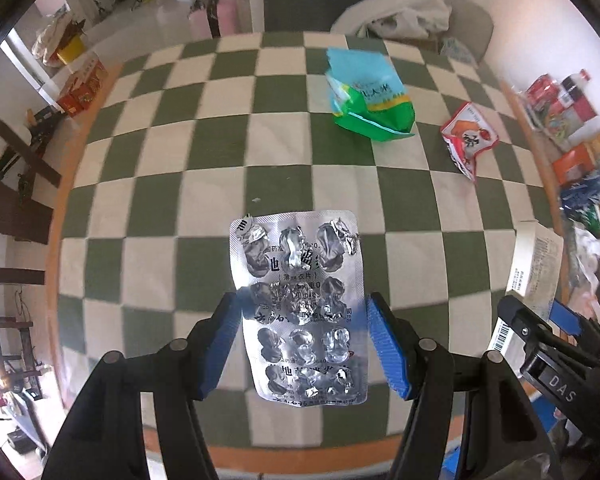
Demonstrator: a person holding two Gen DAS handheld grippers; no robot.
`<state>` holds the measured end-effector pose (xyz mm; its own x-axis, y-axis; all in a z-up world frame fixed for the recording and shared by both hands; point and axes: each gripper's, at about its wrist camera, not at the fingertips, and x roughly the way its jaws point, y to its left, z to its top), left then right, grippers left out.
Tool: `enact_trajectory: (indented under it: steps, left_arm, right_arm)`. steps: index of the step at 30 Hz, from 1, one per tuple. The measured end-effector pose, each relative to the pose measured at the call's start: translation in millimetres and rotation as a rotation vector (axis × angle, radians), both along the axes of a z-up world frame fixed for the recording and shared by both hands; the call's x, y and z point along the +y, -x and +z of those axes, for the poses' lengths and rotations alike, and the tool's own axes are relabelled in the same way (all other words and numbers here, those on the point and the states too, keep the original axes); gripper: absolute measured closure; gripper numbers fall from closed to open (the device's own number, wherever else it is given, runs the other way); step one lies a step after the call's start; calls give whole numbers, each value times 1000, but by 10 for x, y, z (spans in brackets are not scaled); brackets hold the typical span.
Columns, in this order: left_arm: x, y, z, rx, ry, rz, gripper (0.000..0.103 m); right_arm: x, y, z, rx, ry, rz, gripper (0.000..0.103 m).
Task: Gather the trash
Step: 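Lift the blister pack and leaflet and carry both toward the bin, then open both tools over the bin to drop the blister pack and leaflet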
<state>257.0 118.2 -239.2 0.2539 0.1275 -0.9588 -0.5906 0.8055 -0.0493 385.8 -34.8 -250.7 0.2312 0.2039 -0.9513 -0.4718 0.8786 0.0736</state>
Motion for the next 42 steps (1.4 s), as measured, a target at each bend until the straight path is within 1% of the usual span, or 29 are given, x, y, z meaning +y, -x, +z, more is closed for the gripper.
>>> enact_trajectory:
  steps: [2,3,4,8,9,11,13,15,16,18,20,21,22,24,27,29,30,32,33,35,37,38,39,40,41,42]
  left_arm:
    - [31,236,76,-21,-4,-7,42]
    - [8,405,121,-36,-6,-14,42]
    - [45,523,90,-46,-5,-19,42]
    - [-39,1074,143,-92,-5,-56,42]
    - [-67,1272,149,-105,-2,-64,42]
    - [-108,1530,134,-115,12,-75,42]
    - [-154,1843,83,-115,40,-82,42]
    - [-209,2116,-8,-100,74,-88,42]
    - [-229,2201,-51,-93,89,-88,42]
    - [-280,2408,-175,-71,124,-88,42]
    - [-307,2588,-345,-46,164,-81,42]
    - [-317,2689,-480,-27,188,-70,42]
    - [-322,2751,-598,-10,204,-61,42]
    - [-340,2864,-922,37,250,-48,42]
    - [-365,2965,-1439,104,289,-21,42]
    - [-374,3002,-1924,159,309,2,42]
    - [-376,3002,-2091,170,322,4,42]
    - [-368,2984,-2634,219,339,17,42]
    - [-360,2977,-2862,232,349,19,41]
    - [-326,2972,-3286,255,380,30,41]
    - [-260,2983,-3784,276,432,54,41]
    - [-220,2999,-4001,286,435,70,39]
    - [-210,3011,-4118,290,435,75,38]
    - [-178,3023,-4292,297,431,82,35]
    - [-145,3034,-4421,303,417,92,28]
    - [-127,3057,-4480,303,409,100,22]
  right_arm:
    - [45,202,86,-26,-11,9,29]
    - [46,378,154,-44,-21,10,29]
    - [11,524,209,-53,-30,9,29]
    - [24,1137,321,-101,-62,-12,29]
    - [4,1327,360,-116,-68,-19,29]
    - [-46,1667,405,-130,-85,-33,29]
    - [-103,2015,420,-139,-89,-48,29]
    - [-186,2381,386,-121,-93,-70,29]
    - [-209,2489,350,-110,-93,-73,29]
    - [-280,2825,219,-67,-87,-76,29]
    - [-315,3040,70,-39,-68,-65,29]
    - [-341,3157,-40,-18,-60,-61,29]
    - [-368,3272,-182,11,-52,-56,29]
    - [-405,3443,-462,59,-30,-49,29]
    - [-450,3630,-1047,145,2,-39,29]
    - [-495,3713,-1546,215,15,-41,29]
    - [-506,3733,-1745,231,26,-40,29]
    - [-530,3750,-2301,286,39,-42,29]
    - [-535,3751,-2513,302,41,-45,29]
    - [-512,3744,-3096,350,45,-37,29]
    - [-464,3731,-3573,389,35,-27,29]
    - [-409,3730,-3811,420,28,-3,29]
    - [-365,3732,-4055,447,13,5,29]
    - [-334,3731,-4218,463,0,7,28]
    - [-275,3735,-4456,489,-12,27,28]
    - [-220,3740,-4654,510,-14,46,27]
